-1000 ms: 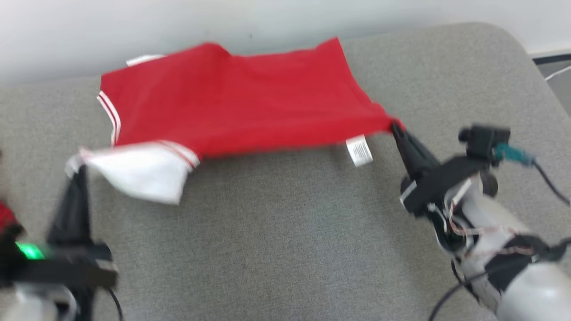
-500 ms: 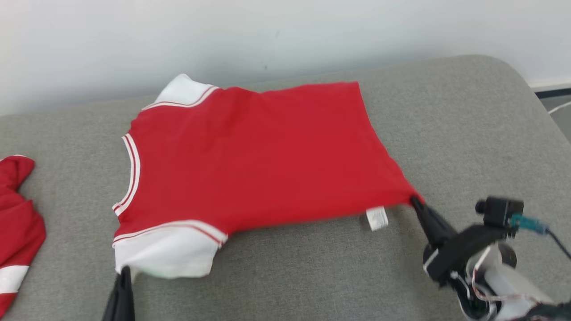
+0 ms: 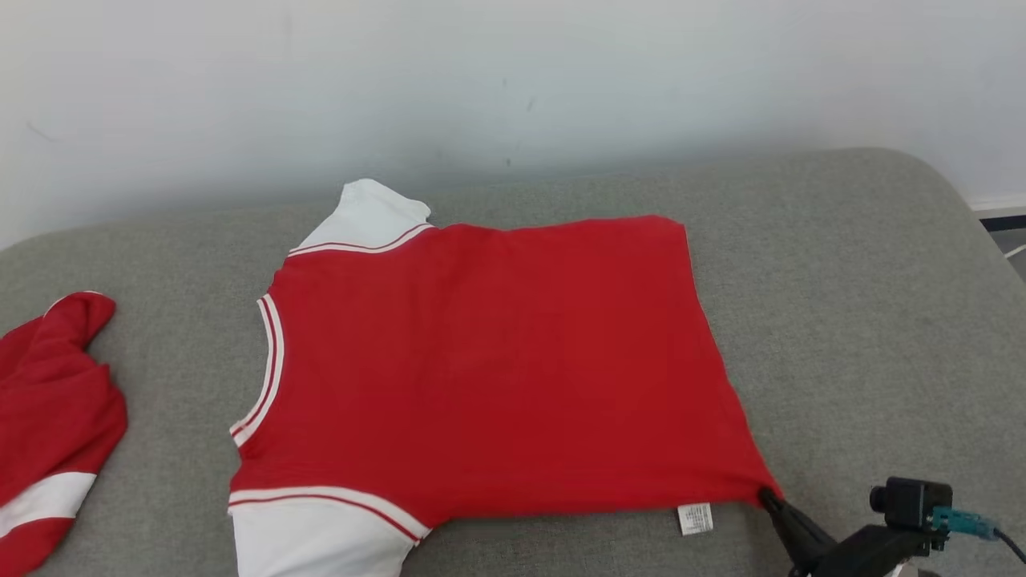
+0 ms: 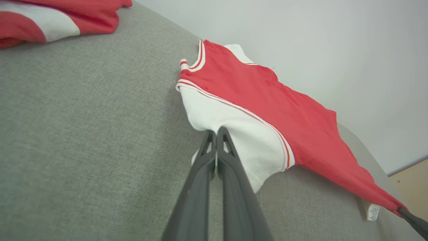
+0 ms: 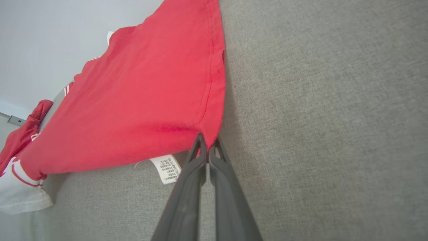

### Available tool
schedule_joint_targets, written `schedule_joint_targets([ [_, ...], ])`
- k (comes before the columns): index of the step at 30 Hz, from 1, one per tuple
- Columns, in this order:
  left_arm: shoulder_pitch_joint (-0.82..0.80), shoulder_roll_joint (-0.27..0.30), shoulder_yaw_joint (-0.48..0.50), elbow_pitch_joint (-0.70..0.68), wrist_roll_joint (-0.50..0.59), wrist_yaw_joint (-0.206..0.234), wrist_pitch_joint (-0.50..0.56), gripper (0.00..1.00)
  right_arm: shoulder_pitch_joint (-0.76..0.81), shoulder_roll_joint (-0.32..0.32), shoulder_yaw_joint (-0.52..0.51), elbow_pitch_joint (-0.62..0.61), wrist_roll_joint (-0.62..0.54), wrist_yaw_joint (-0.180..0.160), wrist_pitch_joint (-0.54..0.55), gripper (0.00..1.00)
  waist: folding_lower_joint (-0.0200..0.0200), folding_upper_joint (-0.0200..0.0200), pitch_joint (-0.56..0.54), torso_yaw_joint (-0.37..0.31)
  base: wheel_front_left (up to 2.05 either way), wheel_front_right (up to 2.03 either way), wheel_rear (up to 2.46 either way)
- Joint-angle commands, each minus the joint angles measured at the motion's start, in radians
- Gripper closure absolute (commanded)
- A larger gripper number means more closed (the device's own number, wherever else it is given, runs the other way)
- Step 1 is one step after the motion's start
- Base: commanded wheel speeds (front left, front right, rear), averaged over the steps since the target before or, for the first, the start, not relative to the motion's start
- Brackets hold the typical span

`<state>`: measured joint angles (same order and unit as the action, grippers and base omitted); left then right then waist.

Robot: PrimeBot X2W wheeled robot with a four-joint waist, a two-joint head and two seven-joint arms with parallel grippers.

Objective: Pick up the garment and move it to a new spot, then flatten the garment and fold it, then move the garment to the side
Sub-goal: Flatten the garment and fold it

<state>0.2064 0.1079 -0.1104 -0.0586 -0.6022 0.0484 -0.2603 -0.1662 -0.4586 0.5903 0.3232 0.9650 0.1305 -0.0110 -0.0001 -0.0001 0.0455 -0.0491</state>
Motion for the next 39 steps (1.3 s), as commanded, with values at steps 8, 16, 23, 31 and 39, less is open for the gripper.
schedule_joint_targets([
  [8, -0.015, -0.017, 0.017, 0.074, 0.023, -0.044, -0.003, 1.00, 0.083, 0.074, -0.098, -0.039, -0.103, 0.001, 0.072, 1.00, 0.0001, 0.0001, -0.012, -0.001, 0.00, 0.00, 0.00],
  [16, -0.082, 0.009, 0.029, 0.062, 0.074, -0.069, -0.002, 1.00, 0.086, 0.122, -0.174, -0.098, -0.144, 0.001, 0.148, 1.00, 0.0001, 0.0001, -0.028, -0.008, 0.00, 0.00, 0.00],
  [23, -0.204, 0.046, 0.011, 0.083, 0.075, -0.094, 0.039, 1.00, 0.030, 0.155, -0.206, -0.095, -0.168, 0.000, 0.203, 1.00, 0.0001, 0.0001, -0.041, -0.020, 0.00, 0.00, 0.00],
  [31, -0.387, 0.083, 0.004, 0.266, 0.050, -0.137, 0.067, 1.00, -0.084, 0.190, -0.196, -0.019, -0.185, 0.000, 0.232, 1.00, 0.0001, 0.0001, -0.030, -0.044, 0.00, 0.00, 0.00],
  [39, -0.560, 0.145, 0.002, 0.425, 0.035, -0.160, 0.080, 1.00, -0.245, 0.213, -0.153, 0.090, -0.185, 0.001, 0.231, 1.00, 0.0001, 0.0001, 0.022, -0.079, 0.00, 0.00, 0.00],
])
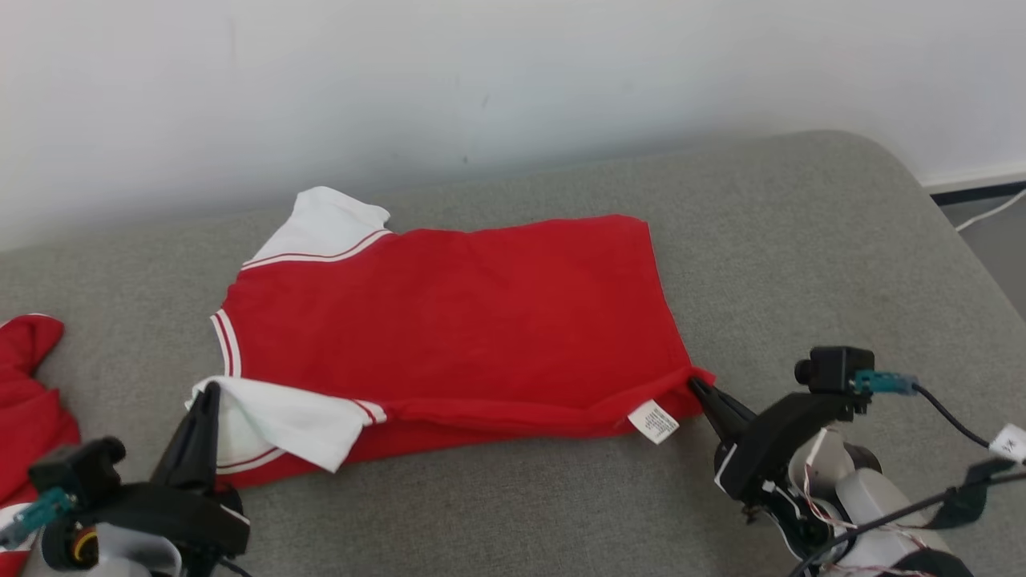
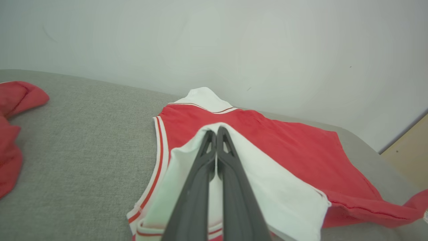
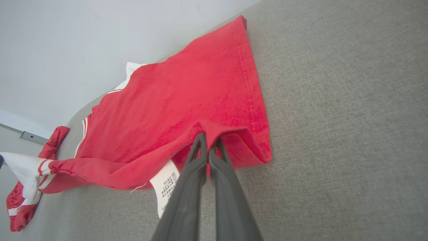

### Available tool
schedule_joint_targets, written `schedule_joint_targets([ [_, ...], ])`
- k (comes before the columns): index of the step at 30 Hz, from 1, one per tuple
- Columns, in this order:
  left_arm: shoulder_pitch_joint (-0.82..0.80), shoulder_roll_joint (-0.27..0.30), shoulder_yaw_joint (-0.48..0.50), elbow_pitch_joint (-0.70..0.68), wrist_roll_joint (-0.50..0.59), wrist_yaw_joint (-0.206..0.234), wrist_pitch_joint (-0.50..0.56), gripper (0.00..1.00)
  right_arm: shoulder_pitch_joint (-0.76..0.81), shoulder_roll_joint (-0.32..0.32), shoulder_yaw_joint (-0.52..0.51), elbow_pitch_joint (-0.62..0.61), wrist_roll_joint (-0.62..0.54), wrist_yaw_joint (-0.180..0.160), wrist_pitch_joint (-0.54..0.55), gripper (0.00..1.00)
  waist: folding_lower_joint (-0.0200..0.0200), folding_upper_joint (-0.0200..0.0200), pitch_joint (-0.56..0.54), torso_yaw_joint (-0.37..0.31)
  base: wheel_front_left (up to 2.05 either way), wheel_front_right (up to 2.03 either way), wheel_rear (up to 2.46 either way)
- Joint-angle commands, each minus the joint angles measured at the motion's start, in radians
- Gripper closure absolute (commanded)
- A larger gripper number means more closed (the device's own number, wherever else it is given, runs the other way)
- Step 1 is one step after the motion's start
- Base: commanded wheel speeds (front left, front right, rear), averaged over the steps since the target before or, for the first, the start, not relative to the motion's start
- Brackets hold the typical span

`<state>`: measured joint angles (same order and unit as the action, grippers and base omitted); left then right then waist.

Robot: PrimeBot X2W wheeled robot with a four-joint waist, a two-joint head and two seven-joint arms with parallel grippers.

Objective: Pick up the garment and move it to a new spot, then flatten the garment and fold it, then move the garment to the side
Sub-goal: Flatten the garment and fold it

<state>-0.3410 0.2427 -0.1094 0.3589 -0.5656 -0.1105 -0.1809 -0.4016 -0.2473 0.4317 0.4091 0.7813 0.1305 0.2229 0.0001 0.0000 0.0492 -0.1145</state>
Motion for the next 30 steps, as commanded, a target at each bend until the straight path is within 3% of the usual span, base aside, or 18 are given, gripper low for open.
schedule_joint_targets([
  [1, -0.034, 0.018, -0.003, 0.026, -0.003, -0.004, 0.003, 1.00, -0.030, 0.005, 0.013, 0.021, 0.002, 0.000, -0.005, 1.00, -0.0001, 0.0000, 0.025, -0.017, 0.00, 0.00, 0.00],
  [23, -0.394, 0.131, -0.180, 0.347, -0.052, -0.020, 0.042, 1.00, -0.401, 0.092, 0.195, 0.367, 0.095, 0.000, -0.118, 1.00, -0.0001, 0.0000, 0.202, -0.090, 0.00, 0.00, 0.00],
  [24, -0.402, 0.135, -0.191, 0.363, -0.053, -0.020, 0.038, 1.00, -0.408, 0.095, 0.204, 0.379, 0.100, 0.000, -0.127, 0.94, -0.0001, 0.0000, 0.205, -0.092, 0.00, 0.00, 0.00],
  [25, -0.409, 0.138, -0.202, 0.377, -0.052, -0.020, 0.033, 1.00, -0.416, 0.095, 0.214, 0.389, 0.101, 0.000, -0.140, 0.63, -0.0001, 0.0000, 0.207, -0.093, 0.00, 0.00, 0.00],
  [26, -0.416, 0.141, -0.210, 0.388, -0.050, -0.019, 0.024, 1.00, -0.423, 0.096, 0.223, 0.397, 0.103, 0.001, -0.155, 0.43, -0.0001, 0.0000, 0.208, -0.094, 0.00, 0.00, 0.00],
  [27, -0.422, 0.142, -0.215, 0.401, -0.048, -0.019, 0.011, 0.63, -0.426, 0.098, 0.232, 0.405, 0.110, 0.000, -0.167, 0.00, -0.0001, 0.0000, 0.208, -0.094, 0.00, 0.00, 0.00],
  [28, -0.426, 0.139, -0.221, 0.411, -0.050, -0.019, 0.001, 0.00, -0.428, 0.098, 0.239, 0.411, 0.116, 0.000, -0.178, 0.00, -0.0001, 0.0000, 0.207, -0.093, 0.00, 0.00, 0.00],
  [30, -0.427, 0.134, -0.237, 0.427, -0.057, -0.019, -0.016, 0.00, -0.432, 0.089, 0.257, 0.420, 0.120, 0.001, -0.204, 0.00, -0.0001, 0.0000, 0.204, -0.089, 0.00, 0.00, 0.00],
])
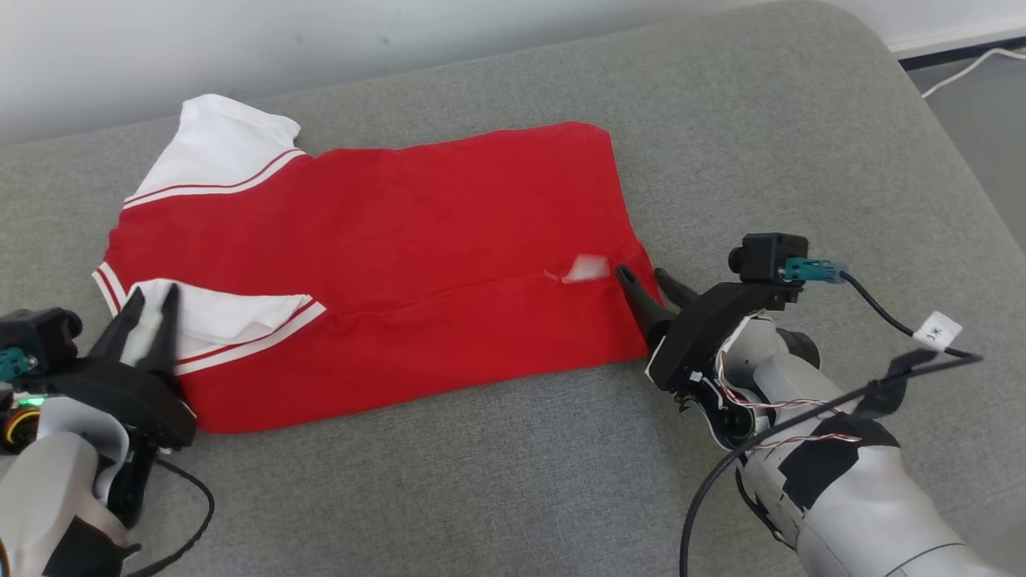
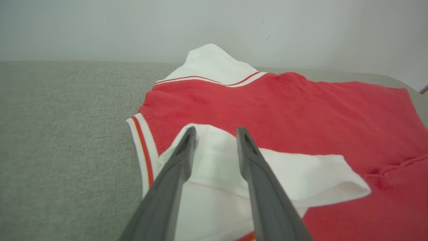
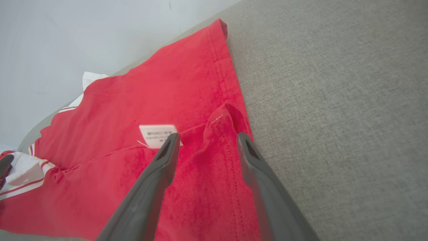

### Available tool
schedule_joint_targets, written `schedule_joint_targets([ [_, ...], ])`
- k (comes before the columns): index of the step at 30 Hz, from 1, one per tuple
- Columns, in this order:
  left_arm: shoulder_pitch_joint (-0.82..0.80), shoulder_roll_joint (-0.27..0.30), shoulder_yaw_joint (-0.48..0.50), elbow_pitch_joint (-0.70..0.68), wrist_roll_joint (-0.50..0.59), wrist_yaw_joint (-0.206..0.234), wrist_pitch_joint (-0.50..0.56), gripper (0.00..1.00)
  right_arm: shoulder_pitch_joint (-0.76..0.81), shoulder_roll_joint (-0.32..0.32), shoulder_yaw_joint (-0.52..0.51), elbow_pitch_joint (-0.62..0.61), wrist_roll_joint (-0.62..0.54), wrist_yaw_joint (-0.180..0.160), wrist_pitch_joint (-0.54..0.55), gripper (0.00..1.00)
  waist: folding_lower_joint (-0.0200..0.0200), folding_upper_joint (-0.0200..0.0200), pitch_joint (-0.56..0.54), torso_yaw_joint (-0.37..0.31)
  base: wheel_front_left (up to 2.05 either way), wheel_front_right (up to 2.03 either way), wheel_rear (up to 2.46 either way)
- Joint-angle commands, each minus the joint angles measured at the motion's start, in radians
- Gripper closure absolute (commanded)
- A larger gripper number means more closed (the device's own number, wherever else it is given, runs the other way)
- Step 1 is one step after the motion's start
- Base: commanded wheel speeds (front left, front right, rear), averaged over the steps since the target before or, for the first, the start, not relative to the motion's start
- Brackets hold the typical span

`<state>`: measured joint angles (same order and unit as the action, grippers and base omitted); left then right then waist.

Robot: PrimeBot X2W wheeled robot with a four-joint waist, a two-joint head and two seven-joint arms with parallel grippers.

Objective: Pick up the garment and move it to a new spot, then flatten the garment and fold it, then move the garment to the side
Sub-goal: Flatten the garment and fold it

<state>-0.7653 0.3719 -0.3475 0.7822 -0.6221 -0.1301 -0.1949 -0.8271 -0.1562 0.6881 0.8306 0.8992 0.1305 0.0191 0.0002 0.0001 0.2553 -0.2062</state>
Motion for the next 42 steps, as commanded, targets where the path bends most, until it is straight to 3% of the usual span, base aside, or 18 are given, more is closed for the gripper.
schedule_joint_targets([
  [1, -0.002, 0.005, -0.008, 0.009, 0.000, 0.000, -0.010, 0.00, -0.006, -0.007, 0.008, 0.002, 0.009, 0.000, -0.014, 0.00, -0.0002, -0.0001, -0.005, 0.005, 0.00, 0.00, 0.00],
  [8, 0.041, -0.001, -0.026, -0.008, -0.018, 0.000, -0.059, 0.00, 0.013, -0.044, 0.062, 0.009, 0.025, 0.000, -0.110, 0.00, -0.0002, -0.0001, -0.032, 0.035, 0.00, 0.00, 0.00],
  [24, 0.347, -0.079, 0.144, -0.325, 0.112, 0.063, -0.070, 0.00, 0.131, -0.121, 0.124, 0.001, -0.016, 0.000, -0.244, 0.00, -0.0002, -0.0001, -0.100, 0.090, 0.00, 0.00, 0.00],
  [42, 0.404, -0.114, 0.256, -0.278, 0.241, 0.064, -0.070, 0.00, 0.165, -0.104, 0.069, 0.033, -0.141, 0.000, -0.272, 0.00, -0.0002, -0.0001, -0.067, 0.085, 0.00, 0.00, 0.00],
])
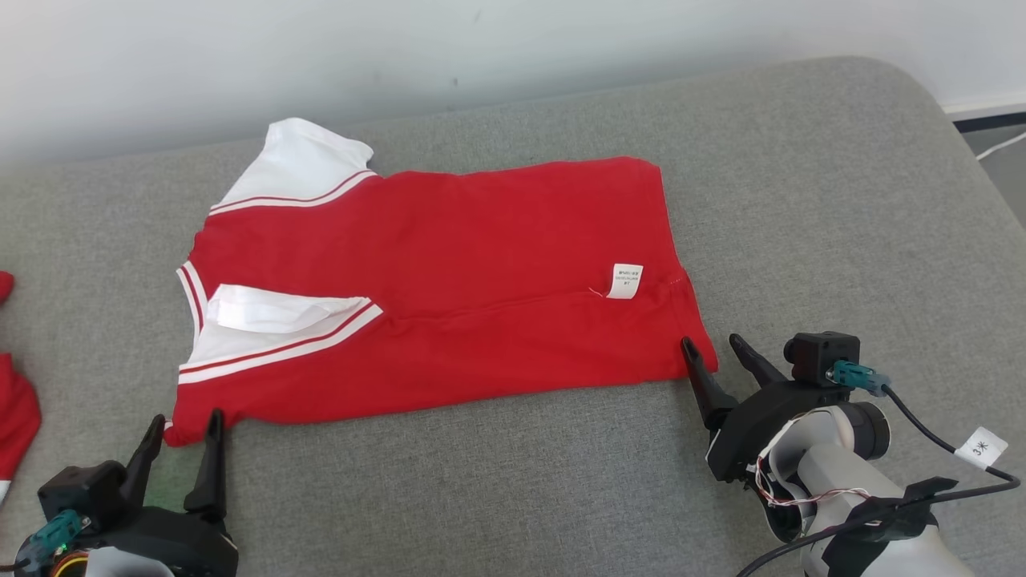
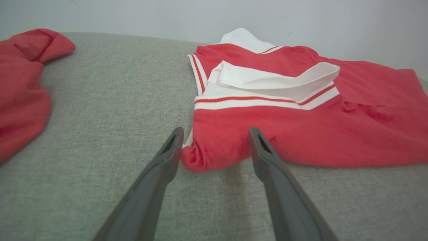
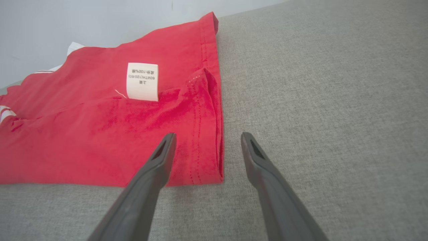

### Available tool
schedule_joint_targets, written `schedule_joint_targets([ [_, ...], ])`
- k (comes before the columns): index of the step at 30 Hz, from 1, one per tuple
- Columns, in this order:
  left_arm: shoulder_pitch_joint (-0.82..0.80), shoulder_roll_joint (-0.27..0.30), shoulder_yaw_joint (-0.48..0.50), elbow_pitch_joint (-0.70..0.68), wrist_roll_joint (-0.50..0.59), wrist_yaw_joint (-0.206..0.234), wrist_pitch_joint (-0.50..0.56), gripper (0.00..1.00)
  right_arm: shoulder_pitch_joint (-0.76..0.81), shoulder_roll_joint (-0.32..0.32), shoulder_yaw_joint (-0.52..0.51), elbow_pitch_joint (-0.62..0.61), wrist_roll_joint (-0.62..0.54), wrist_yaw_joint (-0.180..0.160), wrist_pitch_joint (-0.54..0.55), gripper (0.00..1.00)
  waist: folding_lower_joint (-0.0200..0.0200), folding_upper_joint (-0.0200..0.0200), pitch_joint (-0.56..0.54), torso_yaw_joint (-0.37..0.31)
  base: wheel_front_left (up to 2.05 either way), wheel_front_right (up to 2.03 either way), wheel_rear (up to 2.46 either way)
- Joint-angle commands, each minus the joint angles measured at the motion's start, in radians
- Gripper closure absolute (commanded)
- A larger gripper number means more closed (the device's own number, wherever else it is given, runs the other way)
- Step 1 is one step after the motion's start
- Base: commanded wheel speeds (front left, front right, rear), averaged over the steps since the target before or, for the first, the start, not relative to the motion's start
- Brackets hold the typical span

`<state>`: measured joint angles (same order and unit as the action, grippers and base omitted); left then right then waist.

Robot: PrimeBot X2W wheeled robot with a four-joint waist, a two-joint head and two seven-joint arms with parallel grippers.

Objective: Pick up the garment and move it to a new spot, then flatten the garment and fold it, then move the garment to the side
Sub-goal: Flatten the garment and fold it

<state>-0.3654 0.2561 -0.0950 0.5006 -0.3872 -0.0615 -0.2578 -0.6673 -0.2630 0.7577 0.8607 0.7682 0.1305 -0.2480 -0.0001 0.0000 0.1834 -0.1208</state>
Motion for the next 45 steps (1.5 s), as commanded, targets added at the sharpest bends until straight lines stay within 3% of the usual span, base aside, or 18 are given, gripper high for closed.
schedule_joint_targets([
  [1, -0.001, 0.001, 0.010, 0.008, 0.013, -0.004, -0.007, 0.00, 0.004, 0.004, -0.004, 0.006, -0.016, 0.000, -0.004, 0.00, 0.0001, 0.0000, 0.009, -0.001, 0.00, 0.00, 0.00],
  [13, -0.025, -0.037, 0.032, 0.101, 0.042, -0.042, -0.005, 0.00, 0.000, 0.038, -0.032, 0.045, -0.067, 0.000, 0.018, 0.03, 0.0001, 0.0000, 0.029, -0.001, 0.00, 0.00, 0.00],
  [14, -0.026, -0.036, 0.034, 0.113, 0.039, -0.045, -0.004, 0.17, 0.003, 0.039, -0.032, 0.044, -0.065, 0.000, 0.021, 0.67, 0.0001, 0.0000, 0.030, -0.001, 0.00, 0.00, 0.00],
  [15, -0.029, -0.035, 0.035, 0.123, 0.037, -0.047, -0.004, 0.62, 0.006, 0.040, -0.033, 0.042, -0.064, 0.000, 0.023, 0.98, 0.0001, 0.0000, 0.030, 0.000, 0.00, 0.00, 0.00],
  [16, -0.032, -0.036, 0.034, 0.134, 0.036, -0.049, -0.004, 1.00, 0.007, 0.040, -0.034, 0.041, -0.065, 0.000, 0.024, 1.00, 0.0001, 0.0000, 0.029, 0.001, 0.00, 0.00, 0.00],
  [30, 0.017, -0.066, 0.030, 0.151, 0.055, -0.065, -0.003, 1.00, 0.054, 0.011, -0.063, 0.004, -0.033, 0.000, 0.018, 1.00, 0.0001, 0.0000, -0.041, 0.015, 0.00, 0.00, 0.00],
  [45, 0.298, -0.153, 0.037, -0.040, 0.030, -0.058, -0.005, 1.00, 0.297, -0.099, -0.157, -0.157, -0.009, 0.000, 0.075, 1.00, 0.0001, 0.0000, -0.165, 0.025, 0.00, 0.00, 0.00],
])
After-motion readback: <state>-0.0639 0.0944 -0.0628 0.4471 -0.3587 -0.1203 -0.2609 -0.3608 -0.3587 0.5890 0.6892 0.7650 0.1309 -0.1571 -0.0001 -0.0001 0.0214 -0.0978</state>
